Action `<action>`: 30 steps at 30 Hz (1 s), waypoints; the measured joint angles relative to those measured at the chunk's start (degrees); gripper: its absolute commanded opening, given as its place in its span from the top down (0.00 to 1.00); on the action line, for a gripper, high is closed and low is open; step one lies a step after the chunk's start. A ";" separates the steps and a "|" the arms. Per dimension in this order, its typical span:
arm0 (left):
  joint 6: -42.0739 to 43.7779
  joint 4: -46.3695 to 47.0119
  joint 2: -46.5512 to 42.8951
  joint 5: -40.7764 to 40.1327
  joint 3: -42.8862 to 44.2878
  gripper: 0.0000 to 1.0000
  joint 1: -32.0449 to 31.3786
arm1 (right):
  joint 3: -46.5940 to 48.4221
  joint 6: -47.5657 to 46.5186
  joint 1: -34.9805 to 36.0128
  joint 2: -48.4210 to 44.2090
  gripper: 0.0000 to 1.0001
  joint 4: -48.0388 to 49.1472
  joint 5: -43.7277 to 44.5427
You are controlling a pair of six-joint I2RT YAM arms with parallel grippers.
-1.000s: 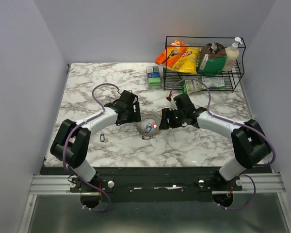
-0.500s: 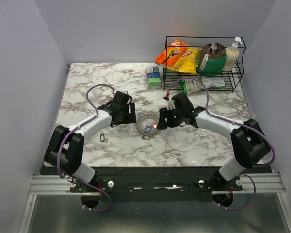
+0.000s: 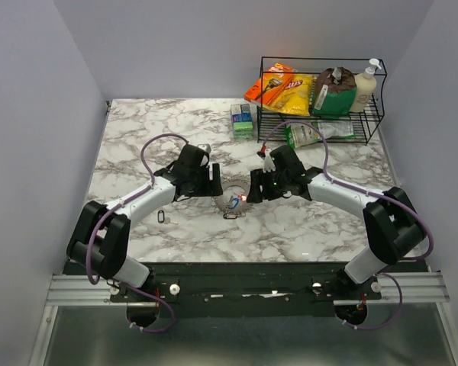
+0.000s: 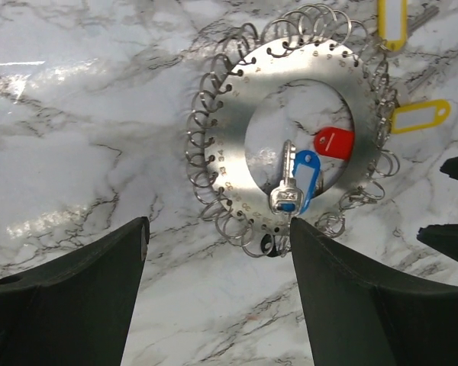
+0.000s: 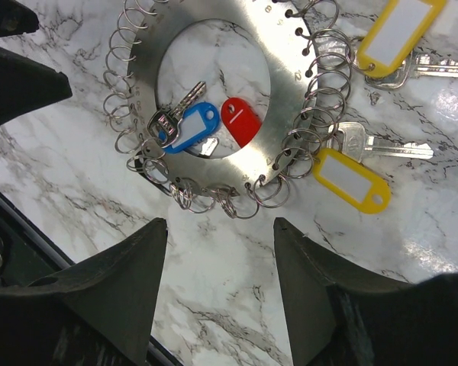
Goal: Put the keys on the keyring
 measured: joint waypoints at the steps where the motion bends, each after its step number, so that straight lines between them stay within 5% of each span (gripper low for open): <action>1: 0.11 0.48 -0.17 0.48 0.00 0.18 -0.42 | 0.00 -0.04 0.00 0.00 0.33 0.00 0.00; 6: 0.39 1.92 -0.81 1.64 0.04 0.19 -3.48 | 0.00 -0.07 0.00 0.00 0.33 0.00 0.00; 13: 1.16 2.21 -0.76 1.77 0.07 0.41 -7.43 | 0.00 -0.07 0.00 0.00 0.33 -0.04 0.02; 30: 1.66 2.16 2.23 1.42 0.83 0.44 -12.00 | 0.00 -0.04 0.00 1.05 0.37 -0.11 0.02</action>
